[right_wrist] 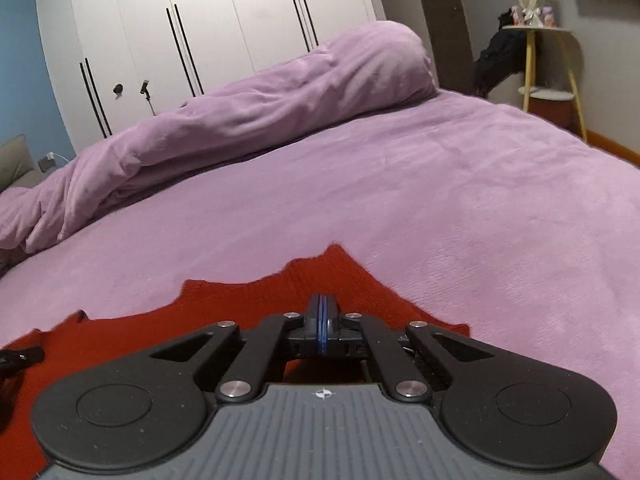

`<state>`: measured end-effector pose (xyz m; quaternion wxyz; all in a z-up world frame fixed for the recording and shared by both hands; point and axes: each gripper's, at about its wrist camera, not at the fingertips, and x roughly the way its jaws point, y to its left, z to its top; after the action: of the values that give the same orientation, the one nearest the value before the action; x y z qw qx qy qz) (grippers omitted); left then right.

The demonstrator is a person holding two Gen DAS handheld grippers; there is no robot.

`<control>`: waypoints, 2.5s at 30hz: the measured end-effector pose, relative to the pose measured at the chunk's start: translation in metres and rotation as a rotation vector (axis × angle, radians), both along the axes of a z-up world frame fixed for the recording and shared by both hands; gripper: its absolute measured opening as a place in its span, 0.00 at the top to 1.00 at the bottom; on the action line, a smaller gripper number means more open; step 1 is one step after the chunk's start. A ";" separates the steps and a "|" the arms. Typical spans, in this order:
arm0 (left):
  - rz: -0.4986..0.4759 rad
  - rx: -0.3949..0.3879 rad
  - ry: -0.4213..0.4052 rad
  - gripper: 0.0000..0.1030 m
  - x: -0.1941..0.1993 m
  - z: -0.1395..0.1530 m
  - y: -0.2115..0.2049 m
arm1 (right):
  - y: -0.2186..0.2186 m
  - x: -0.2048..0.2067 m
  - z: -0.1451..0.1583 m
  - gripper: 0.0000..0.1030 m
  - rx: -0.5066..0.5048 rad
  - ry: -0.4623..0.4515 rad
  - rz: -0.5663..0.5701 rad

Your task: Fold small clothes

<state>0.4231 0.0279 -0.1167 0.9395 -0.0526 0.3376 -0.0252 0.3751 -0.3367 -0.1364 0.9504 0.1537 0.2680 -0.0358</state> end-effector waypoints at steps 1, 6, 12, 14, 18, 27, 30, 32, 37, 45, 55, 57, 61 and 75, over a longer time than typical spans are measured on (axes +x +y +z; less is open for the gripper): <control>-0.002 0.001 0.000 0.74 -0.001 0.001 0.000 | 0.003 0.001 -0.001 1.00 -0.022 0.003 0.003; -0.018 -0.026 -0.007 0.74 -0.001 0.001 0.010 | 0.009 0.005 -0.005 1.00 -0.056 0.005 0.005; -0.007 -0.160 -0.032 0.77 -0.008 -0.003 0.034 | 0.000 0.000 -0.007 1.00 -0.012 -0.004 0.001; 0.027 -0.223 -0.044 0.83 -0.012 -0.005 0.048 | 0.000 -0.002 -0.007 1.00 -0.002 -0.010 0.002; 0.124 -0.230 -0.020 0.81 -0.020 -0.003 0.070 | -0.005 -0.003 -0.009 1.00 0.032 -0.016 0.005; 0.113 -0.112 0.082 0.21 -0.080 0.031 0.095 | 0.048 -0.026 0.021 0.91 -0.285 0.044 -0.129; 0.103 -0.229 0.132 0.20 -0.116 0.034 0.112 | 0.063 -0.079 0.037 0.86 -0.234 -0.027 -0.017; 0.092 -0.312 0.148 0.20 -0.138 0.034 0.118 | 0.068 -0.117 0.043 0.82 -0.178 -0.034 0.037; 0.067 -0.529 0.220 0.21 -0.165 0.019 0.117 | 0.085 -0.183 0.037 0.82 -0.070 0.017 0.109; 0.162 -0.748 0.244 0.27 -0.144 -0.003 0.129 | 0.141 -0.184 0.040 0.82 -0.094 0.055 0.224; 0.271 -0.983 0.298 0.63 -0.121 -0.037 0.144 | 0.214 -0.129 0.038 0.83 -0.083 0.063 0.343; 0.289 -0.992 0.297 0.75 -0.121 -0.040 0.145 | 0.228 -0.119 0.032 0.85 -0.093 0.077 0.353; 0.295 -1.011 0.267 0.81 -0.120 -0.042 0.147 | 0.251 -0.114 0.022 0.87 -0.176 0.063 0.379; 0.188 -0.764 0.159 0.85 -0.120 0.024 0.121 | 0.211 -0.123 0.041 0.93 -0.009 0.050 0.400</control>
<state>0.3034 0.1485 -0.0931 0.8214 -0.4308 0.3691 -0.0587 0.2521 -0.1253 -0.0959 0.9323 0.0924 0.3166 0.1485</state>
